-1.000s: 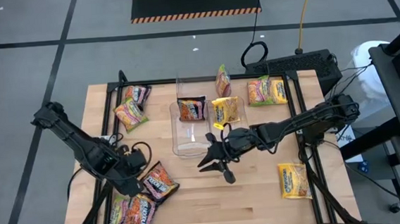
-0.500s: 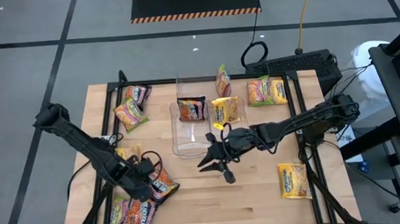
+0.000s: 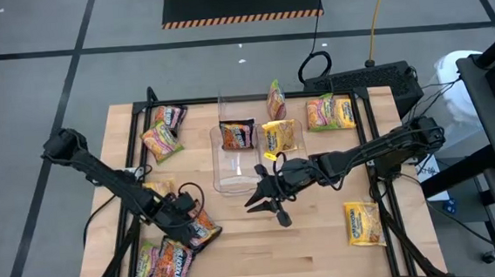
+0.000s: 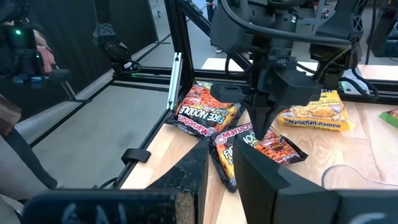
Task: Sort Maruchan noodles
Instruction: Put the black noodle pack into the left transparent bin
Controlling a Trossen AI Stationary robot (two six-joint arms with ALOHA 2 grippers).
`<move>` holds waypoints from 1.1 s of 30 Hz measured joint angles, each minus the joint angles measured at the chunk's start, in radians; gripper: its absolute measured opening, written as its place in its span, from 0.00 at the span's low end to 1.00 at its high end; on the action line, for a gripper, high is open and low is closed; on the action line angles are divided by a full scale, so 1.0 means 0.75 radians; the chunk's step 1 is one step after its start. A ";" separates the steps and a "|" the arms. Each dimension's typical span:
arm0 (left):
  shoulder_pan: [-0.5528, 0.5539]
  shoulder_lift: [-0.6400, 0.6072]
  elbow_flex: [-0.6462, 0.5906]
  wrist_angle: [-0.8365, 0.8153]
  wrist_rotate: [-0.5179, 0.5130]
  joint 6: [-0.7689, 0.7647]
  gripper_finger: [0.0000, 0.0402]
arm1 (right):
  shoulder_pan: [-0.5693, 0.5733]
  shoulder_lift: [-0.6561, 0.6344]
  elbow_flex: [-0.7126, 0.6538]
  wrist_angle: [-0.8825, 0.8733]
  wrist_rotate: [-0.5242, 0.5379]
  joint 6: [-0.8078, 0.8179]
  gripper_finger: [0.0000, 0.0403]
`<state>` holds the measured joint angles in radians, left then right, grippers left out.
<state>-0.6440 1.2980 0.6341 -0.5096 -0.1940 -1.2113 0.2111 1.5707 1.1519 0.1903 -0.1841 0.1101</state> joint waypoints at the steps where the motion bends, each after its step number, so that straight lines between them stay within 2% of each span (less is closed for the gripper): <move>1: 0.006 0.000 -0.006 0.000 0.000 0.003 0.00 | 0.000 0.000 0.000 -0.004 0.000 0.000 0.17; 7: 0.031 -0.003 -0.048 0.071 -0.003 0.006 0.00 | 0.000 0.000 -0.001 -0.023 0.000 0.000 0.17; 13: 0.052 0.010 -0.075 0.276 -0.006 0.043 0.00 | 0.000 0.000 -0.001 -0.038 0.000 0.000 0.17; 18: 0.060 0.102 -0.074 0.465 0.002 0.093 0.00 | -0.002 0.000 -0.001 -0.091 0.001 0.001 0.17; 23: 0.064 0.243 -0.068 0.696 0.115 0.133 0.00 | -0.002 0.000 -0.001 -0.107 0.002 0.001 0.17; 33: 0.066 0.263 -0.043 0.844 0.118 0.231 0.00 | -0.002 0.000 -0.001 -0.126 0.004 0.001 0.17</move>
<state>-0.5945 1.4949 0.6020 0.1236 -0.1055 -1.0381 0.2096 1.5707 1.1511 0.0961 -0.1814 0.1104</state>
